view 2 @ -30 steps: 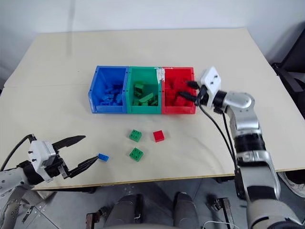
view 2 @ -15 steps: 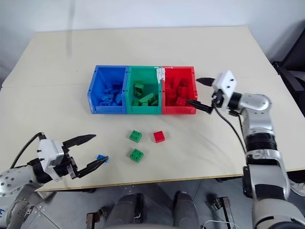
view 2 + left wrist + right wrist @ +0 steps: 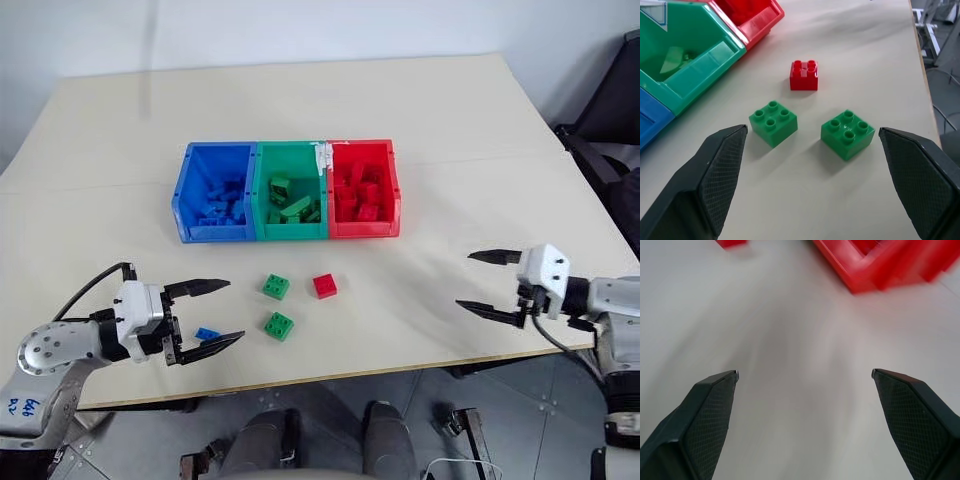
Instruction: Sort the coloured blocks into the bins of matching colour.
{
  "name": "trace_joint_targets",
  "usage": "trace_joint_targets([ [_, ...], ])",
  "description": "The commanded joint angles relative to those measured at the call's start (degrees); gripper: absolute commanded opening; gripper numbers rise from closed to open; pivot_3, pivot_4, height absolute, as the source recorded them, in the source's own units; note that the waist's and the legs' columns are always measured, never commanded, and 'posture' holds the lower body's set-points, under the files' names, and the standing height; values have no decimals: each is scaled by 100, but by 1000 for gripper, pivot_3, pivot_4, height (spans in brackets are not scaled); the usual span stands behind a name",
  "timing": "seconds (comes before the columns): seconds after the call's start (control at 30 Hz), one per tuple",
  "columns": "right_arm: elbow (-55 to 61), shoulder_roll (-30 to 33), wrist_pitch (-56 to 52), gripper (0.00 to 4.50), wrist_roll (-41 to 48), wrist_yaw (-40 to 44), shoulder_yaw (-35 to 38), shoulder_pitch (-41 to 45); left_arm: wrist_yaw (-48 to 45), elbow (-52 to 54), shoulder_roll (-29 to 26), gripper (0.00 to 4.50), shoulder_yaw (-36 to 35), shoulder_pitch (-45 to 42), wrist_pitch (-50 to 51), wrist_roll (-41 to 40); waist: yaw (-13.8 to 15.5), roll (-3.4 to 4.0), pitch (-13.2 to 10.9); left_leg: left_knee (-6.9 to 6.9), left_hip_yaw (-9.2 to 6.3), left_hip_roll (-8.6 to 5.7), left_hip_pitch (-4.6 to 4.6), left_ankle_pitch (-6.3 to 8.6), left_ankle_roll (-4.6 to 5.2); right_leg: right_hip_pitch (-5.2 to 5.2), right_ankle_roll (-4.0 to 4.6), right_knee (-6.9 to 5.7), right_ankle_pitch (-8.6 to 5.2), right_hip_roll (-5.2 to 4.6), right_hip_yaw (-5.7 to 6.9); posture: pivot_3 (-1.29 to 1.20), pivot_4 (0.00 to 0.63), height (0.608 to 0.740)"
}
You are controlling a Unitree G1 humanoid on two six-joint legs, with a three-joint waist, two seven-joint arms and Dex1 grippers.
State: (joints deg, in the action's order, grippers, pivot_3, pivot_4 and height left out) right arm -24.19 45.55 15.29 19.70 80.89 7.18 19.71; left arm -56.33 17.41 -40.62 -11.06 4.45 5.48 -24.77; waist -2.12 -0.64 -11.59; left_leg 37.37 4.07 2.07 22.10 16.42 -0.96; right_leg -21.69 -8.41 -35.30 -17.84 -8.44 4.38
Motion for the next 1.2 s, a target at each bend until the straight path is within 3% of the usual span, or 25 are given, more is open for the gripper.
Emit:
trace_joint_targets([
  [0.03, 311, -306, -260, 4473, 93, 232, -405, 448, 36, 85, -48, 4500, -220, -7, -102, -50, 28, 2, -1, 1, -1, 0, 0, 0, 0, -1, 0, -3, 0, -1, 0, 0, 150, 740],
  [0.17, 231, -957, -596, 4473, -6, 575, -1123, 1136, -34, 223, -155, 4500, -488, 302, -153, -82, 48, 2, -1, 3, -4, 2, 5, 3, -1, -3, 0, -18, 0, -2, 0, 0, 150, 740],
  [0.4, -1124, -2018, -135, 4473, -567, 998, -1967, 2288, 113, 470, -118, 4500, -999, 950, -128, -95, 58, 2, -1, 1, -12, -1, 14, 5, 1, -8, 1, -21, 0, -3, 5, 0, 150, 740],
  [0.53, -2055, -2371, 349, 4473, -1006, 770, -2177, 2753, 262, 671, -8, 4500, -1075, 1222, -87, -98, 47, 1, -1, 0, -12, -3, 15, 8, 2, -8, 1, -21, 0, -5, 5, 0, 150, 740],
  [0.67, -2632, -2536, 568, 3576, -1188, 629, -2140, 3003, 348, 731, 58, 4500, -1107, 1354, -88, -103, 28, 1, -1, -1, -11, -2, 15, 9, 0, -12, 2, -22, -1, -4, 4, 0, 150, 740],
  [0.87, -2395, -2509, 396, 1469, -984, 630, -1905, 2840, 482, 690, 158, 4500, -973, 1254, -97, -68, 35, 1, -1, -2, -9, -1, 16, 10, -1, -15, 3, -24, -1, -5, 4, 0, 150, 740],
  [1.2, -1162, -2174, -1097, 1457, -219, -346, -822, 2974, 555, 515, 226, 4500, -735, 872, -35, -104, 40, 2, -1, -2, -7, 0, 24, 11, -3, -25, 3, -26, -1, -5, 4, 0, 150, 740],
])
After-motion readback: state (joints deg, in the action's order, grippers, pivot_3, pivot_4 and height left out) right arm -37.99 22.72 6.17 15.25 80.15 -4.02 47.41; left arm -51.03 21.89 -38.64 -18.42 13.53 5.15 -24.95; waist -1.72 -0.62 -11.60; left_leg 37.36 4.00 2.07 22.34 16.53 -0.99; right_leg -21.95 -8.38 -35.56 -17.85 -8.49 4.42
